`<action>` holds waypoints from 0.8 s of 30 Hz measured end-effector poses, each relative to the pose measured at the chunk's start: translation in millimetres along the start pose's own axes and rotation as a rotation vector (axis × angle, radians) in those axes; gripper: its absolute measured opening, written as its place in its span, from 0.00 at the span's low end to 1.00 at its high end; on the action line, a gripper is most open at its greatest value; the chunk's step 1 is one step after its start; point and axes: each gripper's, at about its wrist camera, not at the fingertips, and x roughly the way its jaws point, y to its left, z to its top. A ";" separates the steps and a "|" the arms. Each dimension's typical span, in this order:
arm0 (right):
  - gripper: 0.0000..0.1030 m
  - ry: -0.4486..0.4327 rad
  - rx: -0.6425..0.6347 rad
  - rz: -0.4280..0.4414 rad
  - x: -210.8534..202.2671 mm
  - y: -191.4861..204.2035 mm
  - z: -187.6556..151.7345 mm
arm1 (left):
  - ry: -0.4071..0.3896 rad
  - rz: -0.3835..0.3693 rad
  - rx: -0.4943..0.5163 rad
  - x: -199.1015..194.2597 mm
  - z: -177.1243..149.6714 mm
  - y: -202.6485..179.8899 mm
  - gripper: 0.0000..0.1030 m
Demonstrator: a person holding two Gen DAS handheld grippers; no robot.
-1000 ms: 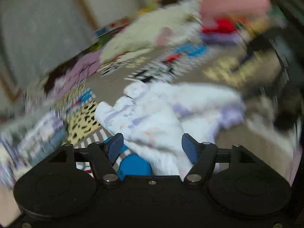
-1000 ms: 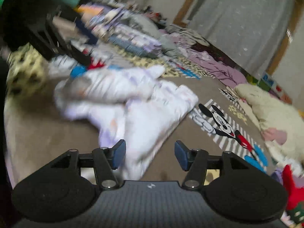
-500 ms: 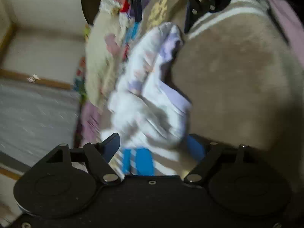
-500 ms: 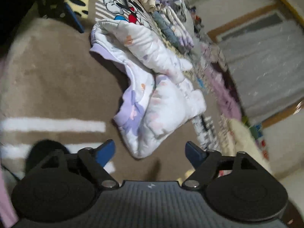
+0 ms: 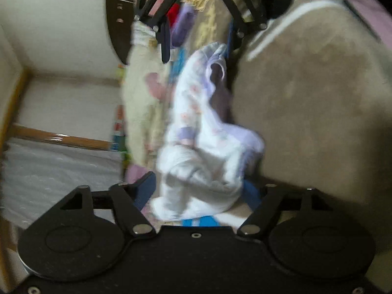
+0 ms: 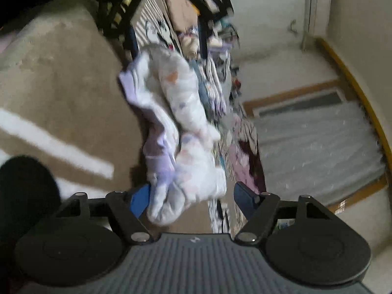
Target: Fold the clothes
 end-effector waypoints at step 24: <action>0.23 0.074 0.177 0.246 2.3 -36.5 22.4 | 0.109 -0.122 -0.238 -20.5 34.5 25.5 0.16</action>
